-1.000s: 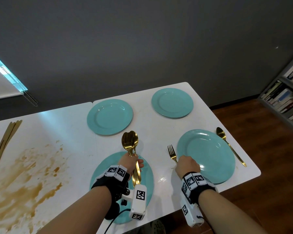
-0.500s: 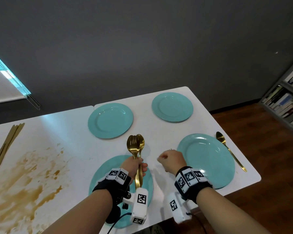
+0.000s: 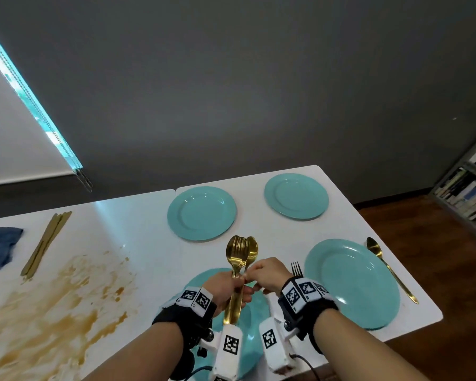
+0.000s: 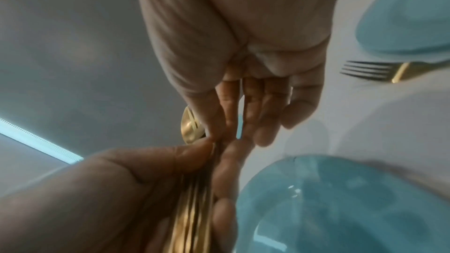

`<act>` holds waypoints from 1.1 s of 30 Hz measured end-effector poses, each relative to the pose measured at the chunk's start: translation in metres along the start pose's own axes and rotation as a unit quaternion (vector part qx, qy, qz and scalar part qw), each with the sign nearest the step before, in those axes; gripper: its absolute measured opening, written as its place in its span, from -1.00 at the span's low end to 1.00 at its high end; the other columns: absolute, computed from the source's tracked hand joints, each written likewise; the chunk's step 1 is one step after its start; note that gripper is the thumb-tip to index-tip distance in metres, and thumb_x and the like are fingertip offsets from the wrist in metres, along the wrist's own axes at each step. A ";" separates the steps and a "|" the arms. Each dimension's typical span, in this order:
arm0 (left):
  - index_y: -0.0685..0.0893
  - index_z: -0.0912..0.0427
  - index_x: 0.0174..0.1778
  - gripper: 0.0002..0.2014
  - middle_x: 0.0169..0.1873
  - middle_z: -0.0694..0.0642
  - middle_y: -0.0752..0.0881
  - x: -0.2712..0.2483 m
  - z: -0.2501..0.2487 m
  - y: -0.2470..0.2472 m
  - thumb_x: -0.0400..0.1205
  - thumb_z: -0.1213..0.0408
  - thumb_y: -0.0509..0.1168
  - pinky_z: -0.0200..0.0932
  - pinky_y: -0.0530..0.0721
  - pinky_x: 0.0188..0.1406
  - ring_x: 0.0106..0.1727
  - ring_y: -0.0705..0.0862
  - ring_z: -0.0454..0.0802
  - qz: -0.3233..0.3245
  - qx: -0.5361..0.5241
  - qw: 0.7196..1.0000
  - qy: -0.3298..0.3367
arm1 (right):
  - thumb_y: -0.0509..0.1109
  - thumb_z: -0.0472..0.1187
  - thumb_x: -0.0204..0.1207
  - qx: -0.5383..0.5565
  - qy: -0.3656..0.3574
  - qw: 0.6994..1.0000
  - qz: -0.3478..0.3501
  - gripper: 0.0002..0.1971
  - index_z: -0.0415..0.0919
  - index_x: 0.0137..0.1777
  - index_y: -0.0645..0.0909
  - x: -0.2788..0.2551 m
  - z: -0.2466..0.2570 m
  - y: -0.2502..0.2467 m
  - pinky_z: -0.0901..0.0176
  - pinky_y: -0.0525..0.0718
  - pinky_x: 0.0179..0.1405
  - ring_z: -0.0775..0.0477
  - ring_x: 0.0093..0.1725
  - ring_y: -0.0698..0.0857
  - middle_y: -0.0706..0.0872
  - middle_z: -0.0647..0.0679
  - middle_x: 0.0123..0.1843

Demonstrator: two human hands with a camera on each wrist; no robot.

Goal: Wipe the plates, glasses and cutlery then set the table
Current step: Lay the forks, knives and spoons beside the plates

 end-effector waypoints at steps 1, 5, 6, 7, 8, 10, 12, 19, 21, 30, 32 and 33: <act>0.59 0.29 0.02 -0.80 -0.34 0.19 0.71 -0.003 0.000 -0.006 0.75 0.39 0.05 -0.17 0.64 -0.40 -0.39 0.68 0.01 0.005 0.004 1.000 -0.001 | 0.43 -0.22 0.43 0.016 0.011 1.000 -0.005 -0.89 -0.09 -0.32 0.66 0.001 0.002 0.006 0.25 0.55 -0.34 0.01 -0.28 0.65 0.71 -0.06 -0.23; 0.57 0.33 -0.03 -0.82 -0.32 0.24 0.72 -0.015 0.006 -0.033 0.74 0.41 0.06 -0.12 0.70 -0.43 -0.41 0.72 0.04 0.003 0.000 1.000 -0.004 | 0.39 -0.29 0.41 0.050 0.055 0.997 0.002 -0.97 -0.22 -0.20 0.66 0.000 0.018 0.036 0.25 0.53 -0.40 0.01 -0.32 0.65 0.71 -0.09 -0.20; 0.57 0.33 -0.06 -0.81 -0.34 0.25 0.71 -0.017 0.008 -0.035 0.73 0.42 0.06 -0.11 0.69 -0.43 -0.42 0.72 0.05 0.002 -0.004 1.000 -0.012 | 0.37 -0.30 0.42 0.061 0.066 0.996 -0.005 -0.94 -0.26 -0.16 0.65 0.001 0.018 0.039 0.26 0.51 -0.43 0.02 -0.36 0.64 0.70 -0.09 -0.22; 0.56 0.33 -0.10 -0.80 -0.36 0.24 0.70 -0.020 0.012 -0.042 0.73 0.42 0.06 -0.12 0.68 -0.45 -0.44 0.71 0.05 0.002 -0.010 1.000 -0.019 | 0.34 -0.31 0.43 0.075 0.073 0.994 -0.016 -0.94 -0.27 -0.16 0.64 0.001 0.020 0.045 0.27 0.50 -0.47 0.02 -0.40 0.62 0.68 -0.09 -0.25; 0.55 0.33 -0.14 -0.80 -0.39 0.24 0.68 -0.022 0.016 -0.049 0.73 0.41 0.06 -0.13 0.68 -0.48 -0.45 0.69 0.06 0.001 -0.015 1.000 -0.026 | 0.31 -0.32 0.44 0.085 0.079 0.993 -0.025 -0.94 -0.27 -0.18 0.62 0.001 0.023 0.050 0.27 0.48 -0.50 0.02 -0.43 0.60 0.66 -0.10 -0.28; 0.52 0.30 -0.17 -0.81 -0.39 0.22 0.64 -0.026 0.021 -0.062 0.73 0.40 0.08 -0.14 0.67 -0.50 -0.44 0.64 0.06 -0.007 -0.013 0.999 -0.040 | 0.26 -0.35 0.46 0.101 0.090 0.990 -0.038 -0.92 -0.27 -0.22 0.58 0.001 0.025 0.056 0.28 0.44 -0.56 0.02 -0.49 0.58 0.64 -0.11 -0.30; 0.48 0.25 -0.17 -0.84 -0.43 0.20 0.62 -0.025 0.027 -0.079 0.73 0.39 0.08 -0.16 0.63 -0.51 -0.47 0.60 0.03 -0.020 -0.013 0.998 -0.050 | 0.25 -0.36 0.47 0.101 0.097 0.989 -0.054 -0.89 -0.28 -0.24 0.58 -0.001 0.026 0.058 0.29 0.43 -0.56 0.01 -0.51 0.58 0.65 -0.11 -0.31; 0.46 0.22 -0.23 -0.82 -0.57 0.08 0.42 -0.020 0.048 -0.126 0.71 0.38 0.12 -0.38 0.36 -0.71 -0.73 0.32 -0.13 -0.074 -0.021 0.996 -0.040 | 0.28 -0.30 0.54 -0.029 0.148 0.982 -0.115 -0.81 -0.15 -0.31 0.48 -0.011 -0.018 0.031 0.24 0.62 -0.35 0.00 -0.35 0.59 0.66 -0.13 -0.14; 0.47 0.23 -0.23 -0.81 -0.55 0.07 0.40 -0.018 0.048 -0.130 0.72 0.35 0.12 -0.36 0.33 -0.68 -0.66 0.30 -0.11 -0.076 -0.013 0.996 -0.033 | 0.29 -0.30 0.54 -0.065 0.162 0.977 -0.121 -0.92 -0.22 -0.07 0.61 -0.012 -0.031 0.022 0.14 0.69 -0.08 -0.13 -0.10 0.69 0.70 -0.24 0.10; 0.50 0.23 -0.22 -0.79 -0.56 0.06 0.36 -0.008 0.038 -0.117 0.73 0.31 0.12 -0.35 0.27 -0.65 -0.62 0.26 -0.11 -0.114 -0.065 0.991 -0.029 | 0.10 -0.24 0.65 -0.226 0.191 0.944 -0.148 -0.67 -0.33 0.28 0.58 -0.007 -0.060 -0.004 0.28 0.57 0.18 -0.08 0.31 0.63 0.65 -0.16 0.33; 0.52 0.24 -0.21 -0.84 -0.59 0.06 0.37 -0.005 0.033 -0.115 0.68 0.37 0.13 -0.33 0.26 -0.62 -0.61 0.26 -0.08 -0.131 -0.078 0.988 -0.039 | 0.11 -0.24 0.65 -0.250 0.180 0.942 -0.132 -0.68 -0.31 0.28 0.58 0.001 -0.063 -0.002 0.29 0.57 0.16 -0.07 0.31 0.63 0.65 -0.14 0.33; 0.53 0.25 -0.19 -0.85 -0.58 0.07 0.38 -0.004 0.032 -0.113 0.67 0.38 0.11 -0.32 0.27 -0.61 -0.59 0.26 -0.07 -0.137 -0.087 0.986 -0.043 | 0.13 -0.23 0.65 -0.253 0.180 0.942 -0.124 -0.69 -0.30 0.27 0.60 0.003 -0.065 -0.001 0.28 0.57 0.14 -0.07 0.30 0.64 0.66 -0.14 0.32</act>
Point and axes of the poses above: each hand's wrist, its own x-axis towards the middle knuckle, its own y-axis out of the palm, z = x × y, the point moved 4 cm from there along x, towards the middle knuckle
